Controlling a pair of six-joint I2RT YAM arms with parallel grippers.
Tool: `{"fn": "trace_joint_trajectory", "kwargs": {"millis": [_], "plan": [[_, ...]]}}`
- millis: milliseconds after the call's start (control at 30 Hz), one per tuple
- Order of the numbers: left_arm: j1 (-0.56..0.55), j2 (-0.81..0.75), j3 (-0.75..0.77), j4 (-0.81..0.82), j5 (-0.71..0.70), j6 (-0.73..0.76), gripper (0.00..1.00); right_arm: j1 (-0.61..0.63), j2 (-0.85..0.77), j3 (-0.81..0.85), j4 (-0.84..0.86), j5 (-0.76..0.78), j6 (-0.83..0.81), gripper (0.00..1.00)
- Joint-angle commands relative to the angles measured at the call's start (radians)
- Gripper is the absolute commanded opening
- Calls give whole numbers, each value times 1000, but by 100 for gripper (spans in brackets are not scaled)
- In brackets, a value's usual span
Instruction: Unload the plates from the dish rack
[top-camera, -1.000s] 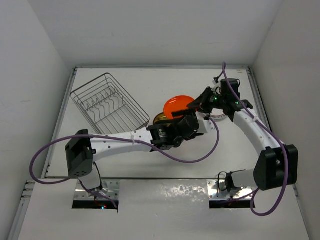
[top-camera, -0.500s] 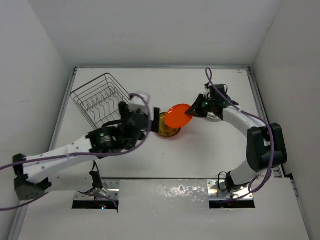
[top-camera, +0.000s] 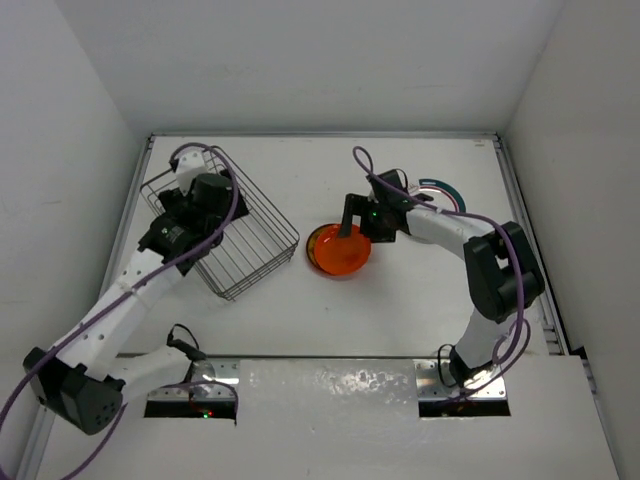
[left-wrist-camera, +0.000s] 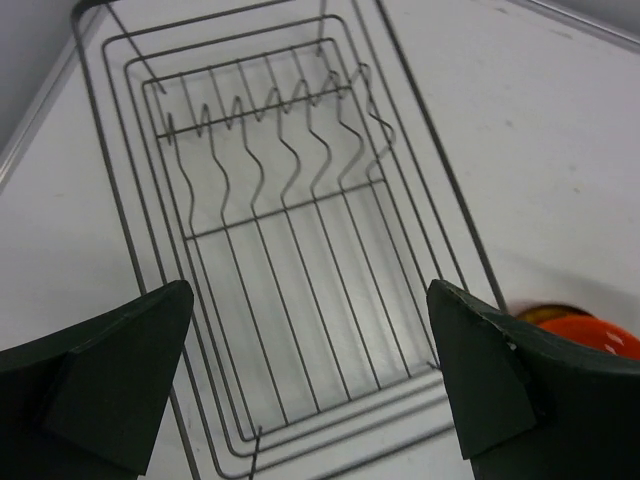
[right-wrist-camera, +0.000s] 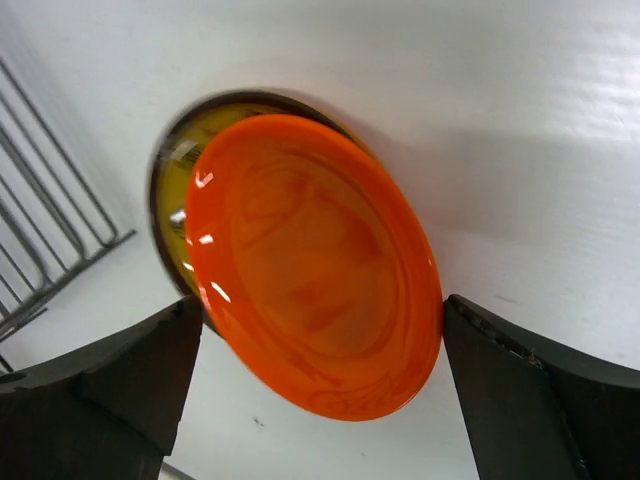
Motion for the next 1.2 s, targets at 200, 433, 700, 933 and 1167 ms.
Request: {"fn": "trace_joint_trajectory", "kwargs": {"millis": [200,433,700,933,1167], "plan": [[326,103,40,139,259,99,100,83,-86,128,-180,255,-108,99],[345,9,-31,143,227,150,100,78,-97,137,-299,276,-108,99],[345,-144,-109,128,178,207,100,97,-676,-42,-340,518,-274,99],[345,-388,-206,125,187,218,100,95,-1028,-40,-622,782,-389,99],[345,-500,-293,116,181,185,100,97,-1149,-39,-794,850,-400,99]]}}
